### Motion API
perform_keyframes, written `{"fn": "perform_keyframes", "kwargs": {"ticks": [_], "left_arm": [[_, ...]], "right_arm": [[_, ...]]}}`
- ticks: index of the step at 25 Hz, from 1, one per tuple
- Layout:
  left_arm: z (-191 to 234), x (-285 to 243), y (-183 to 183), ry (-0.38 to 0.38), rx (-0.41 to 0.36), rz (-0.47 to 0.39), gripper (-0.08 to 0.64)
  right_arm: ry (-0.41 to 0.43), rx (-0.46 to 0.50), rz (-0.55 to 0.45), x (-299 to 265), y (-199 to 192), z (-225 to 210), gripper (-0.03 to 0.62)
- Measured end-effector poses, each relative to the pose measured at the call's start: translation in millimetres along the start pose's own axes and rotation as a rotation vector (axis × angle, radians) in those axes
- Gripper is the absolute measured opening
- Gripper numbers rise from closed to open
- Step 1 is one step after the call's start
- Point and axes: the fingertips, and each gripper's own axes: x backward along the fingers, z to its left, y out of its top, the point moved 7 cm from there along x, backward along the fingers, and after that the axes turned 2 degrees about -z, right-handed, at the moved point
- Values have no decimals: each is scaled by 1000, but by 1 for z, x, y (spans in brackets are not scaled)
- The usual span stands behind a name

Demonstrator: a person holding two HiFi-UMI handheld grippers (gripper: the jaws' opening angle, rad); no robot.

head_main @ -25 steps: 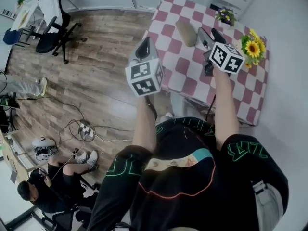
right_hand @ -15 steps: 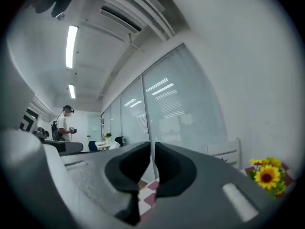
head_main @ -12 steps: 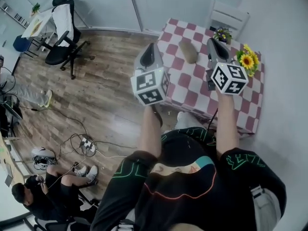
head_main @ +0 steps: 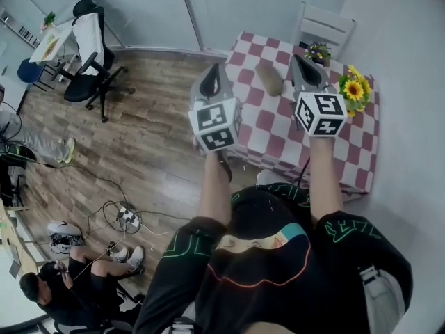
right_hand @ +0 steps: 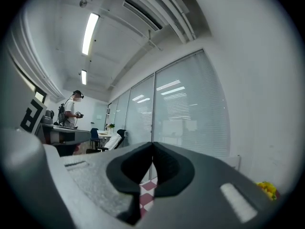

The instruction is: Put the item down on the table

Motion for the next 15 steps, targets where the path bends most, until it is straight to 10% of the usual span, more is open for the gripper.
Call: {"fn": "perform_keyframes", "kwargs": {"ticks": [15], "left_arm": [[23,-6,-7,0,-3,-4,9]], "right_arm": [[55,37,-26,-19,-2,18,5]]}}
